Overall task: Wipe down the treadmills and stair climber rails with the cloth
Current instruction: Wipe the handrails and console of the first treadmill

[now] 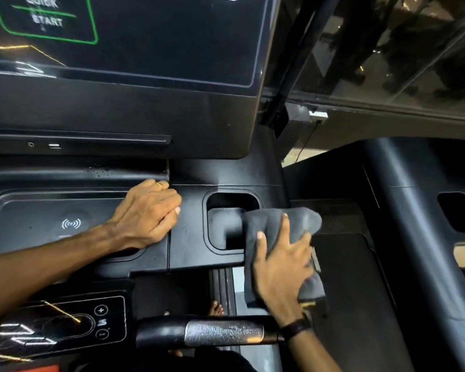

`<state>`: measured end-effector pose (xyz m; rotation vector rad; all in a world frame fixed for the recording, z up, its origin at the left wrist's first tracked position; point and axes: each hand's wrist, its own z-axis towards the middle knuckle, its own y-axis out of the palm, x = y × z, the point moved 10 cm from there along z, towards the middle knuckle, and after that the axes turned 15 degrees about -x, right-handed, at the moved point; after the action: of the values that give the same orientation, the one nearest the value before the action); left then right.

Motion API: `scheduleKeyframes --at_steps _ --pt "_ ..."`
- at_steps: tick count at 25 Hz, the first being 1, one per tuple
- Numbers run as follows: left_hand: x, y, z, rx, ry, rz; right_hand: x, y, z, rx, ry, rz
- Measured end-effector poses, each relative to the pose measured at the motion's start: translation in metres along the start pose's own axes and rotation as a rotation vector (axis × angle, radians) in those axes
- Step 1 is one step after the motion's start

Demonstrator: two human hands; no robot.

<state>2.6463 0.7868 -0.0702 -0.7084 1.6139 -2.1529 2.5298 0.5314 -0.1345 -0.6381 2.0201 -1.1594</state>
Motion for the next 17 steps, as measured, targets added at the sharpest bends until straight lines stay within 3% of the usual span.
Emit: scheduleKeyframes --at_steps 2,4,6,8,10,13,15,17 --pt "0.005 -0.003 -0.004 0.009 0.014 0.02 -0.028 -0.003 0.018 -0.054 -0.109 -0.006" --pt "0.005 -0.006 -0.001 -0.003 0.021 0.028 -0.022 -0.02 0.063 -0.169 -0.149 0.322" --pt "0.006 -0.007 0.001 -0.014 0.029 0.024 0.027 -0.015 0.092 -0.338 -0.009 0.725" --pt "0.008 -0.007 -0.002 -0.001 0.02 0.032 0.07 -0.002 0.07 -0.364 0.18 0.615" --pt "0.006 -0.006 -0.001 0.005 0.019 0.026 0.079 0.004 0.031 -0.245 0.257 0.359" --pt "0.004 0.0 0.003 -0.041 0.035 0.007 0.013 0.007 -0.008 -0.047 0.014 -0.032" --pt "0.005 0.0 0.0 -0.036 0.03 0.021 -0.022 -0.005 0.017 0.001 -0.109 -0.008" --pt "0.006 0.0 0.0 -0.061 0.03 0.028 -0.019 -0.013 0.063 -0.123 -0.1 0.199"
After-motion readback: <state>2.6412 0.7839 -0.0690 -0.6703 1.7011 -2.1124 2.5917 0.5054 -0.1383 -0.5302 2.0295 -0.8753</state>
